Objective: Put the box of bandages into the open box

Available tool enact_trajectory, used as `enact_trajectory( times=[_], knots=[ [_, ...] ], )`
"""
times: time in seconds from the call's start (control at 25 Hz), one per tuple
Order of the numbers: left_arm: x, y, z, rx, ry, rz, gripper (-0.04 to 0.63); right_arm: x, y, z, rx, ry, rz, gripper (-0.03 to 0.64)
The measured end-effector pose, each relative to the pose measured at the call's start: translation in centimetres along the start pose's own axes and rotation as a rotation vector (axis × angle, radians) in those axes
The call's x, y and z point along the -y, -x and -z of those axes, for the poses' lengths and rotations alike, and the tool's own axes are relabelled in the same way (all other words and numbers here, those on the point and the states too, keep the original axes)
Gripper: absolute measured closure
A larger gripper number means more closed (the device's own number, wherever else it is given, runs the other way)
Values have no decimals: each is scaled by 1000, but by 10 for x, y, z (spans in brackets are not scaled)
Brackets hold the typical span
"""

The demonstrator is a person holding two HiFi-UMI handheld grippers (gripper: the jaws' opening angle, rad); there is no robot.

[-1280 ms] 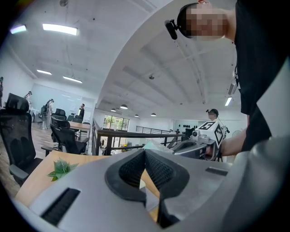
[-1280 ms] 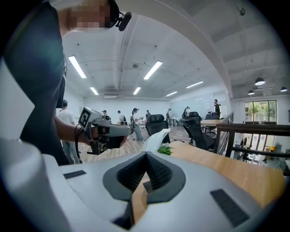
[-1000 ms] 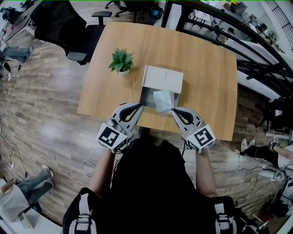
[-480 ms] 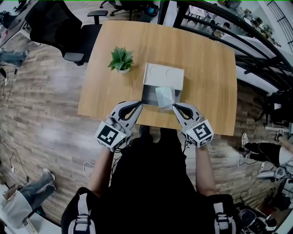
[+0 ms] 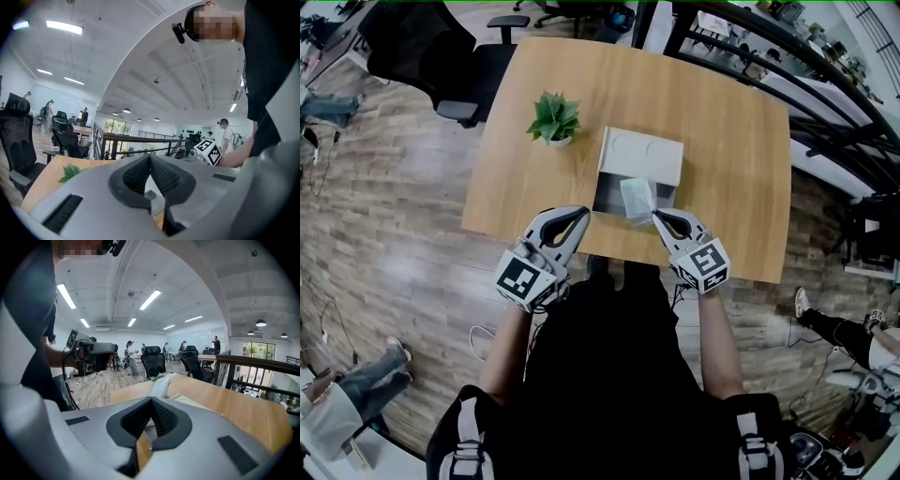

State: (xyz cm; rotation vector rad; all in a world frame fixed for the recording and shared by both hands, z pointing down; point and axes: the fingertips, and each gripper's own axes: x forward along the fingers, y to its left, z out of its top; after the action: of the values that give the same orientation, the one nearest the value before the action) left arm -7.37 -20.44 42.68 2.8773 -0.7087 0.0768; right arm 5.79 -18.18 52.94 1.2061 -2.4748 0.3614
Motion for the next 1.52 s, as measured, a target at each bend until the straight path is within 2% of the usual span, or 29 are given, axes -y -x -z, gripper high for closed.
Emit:
enact_trajectory(
  times=[0.36,0.72,1.16,1.32,1.52],
  knots=[
    [-2,-3,6,-18,8,-13,572,19,-21,27,-41,-31,18,593],
    [-4,-3,8,-31,1,-29,572,33,-48,61,-124,-55,4,592],
    [1,-4,14,-58,8,-11,572,41,-75,95,-221,-94,7,592],
    [0,-1,15,-62,9,-15,572,46,-82,110,-243,-138,12,593],
    [-2,3,18,-67,8,-23,572,45,-87,118,-262,-139,16,592]
  ],
)
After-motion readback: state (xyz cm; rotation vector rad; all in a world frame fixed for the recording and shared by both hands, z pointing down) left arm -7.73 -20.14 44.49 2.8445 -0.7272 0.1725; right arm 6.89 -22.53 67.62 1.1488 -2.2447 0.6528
